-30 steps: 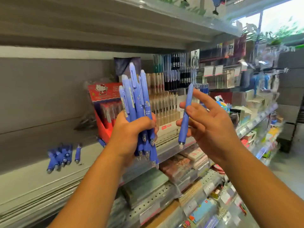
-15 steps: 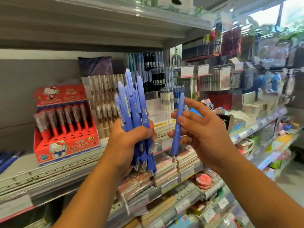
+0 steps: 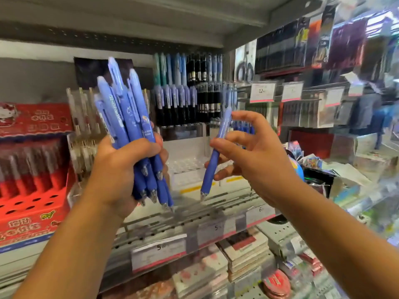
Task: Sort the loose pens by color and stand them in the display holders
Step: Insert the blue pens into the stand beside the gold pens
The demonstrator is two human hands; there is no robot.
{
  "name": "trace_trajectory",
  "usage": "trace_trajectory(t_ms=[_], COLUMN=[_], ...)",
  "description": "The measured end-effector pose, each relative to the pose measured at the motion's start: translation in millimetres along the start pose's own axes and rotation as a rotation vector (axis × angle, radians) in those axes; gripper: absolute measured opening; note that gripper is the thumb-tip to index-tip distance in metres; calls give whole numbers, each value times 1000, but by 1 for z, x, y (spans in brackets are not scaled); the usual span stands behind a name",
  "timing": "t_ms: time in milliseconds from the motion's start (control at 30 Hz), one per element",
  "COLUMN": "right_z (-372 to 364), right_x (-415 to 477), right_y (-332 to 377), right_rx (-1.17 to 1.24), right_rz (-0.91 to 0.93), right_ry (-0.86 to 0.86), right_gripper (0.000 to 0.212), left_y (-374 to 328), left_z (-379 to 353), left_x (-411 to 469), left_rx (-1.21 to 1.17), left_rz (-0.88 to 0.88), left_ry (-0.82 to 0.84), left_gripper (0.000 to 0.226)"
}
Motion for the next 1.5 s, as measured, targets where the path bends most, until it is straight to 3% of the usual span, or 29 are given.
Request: trace_trajectory(t_ms=[200, 367, 600, 733, 1200, 1433, 1500], right_z=[-4, -15, -33, -37, -54, -43, -41], right_x=[71, 122, 156, 156, 140, 131, 127], right_y=[-26, -49, -84, -98, -126, -99, -86], right_rx=[-168, -293, -526, -564, -828, -956, -889], right_rz=[101, 175, 214, 211, 110, 257, 296], right_ry=[83, 104, 167, 212, 352, 228, 179], right_gripper=[47, 49, 53, 54, 46, 25, 21], left_y=[6, 21, 19, 23, 28, 33, 35], left_z=[7, 22, 21, 17, 16, 16, 16], left_x=[23, 16, 4, 3, 3, 5, 6], left_rx=[266, 404, 540, 635, 618, 577, 564], left_rz=[-69, -32, -55, -12, 6, 71, 82], left_ry=[-115, -303, -445, -446, -368, -354, -355], left_gripper=[10, 43, 32, 20, 34, 24, 21])
Point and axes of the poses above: each hand's wrist, its own x-axis towards the middle knuckle, its own z-axis out of the back of the hand, y = z × x, the point moved 9 cm from there along x, towards the middle knuckle, and after that the axes turned 5 degrees about y, right-handed, at the moved point
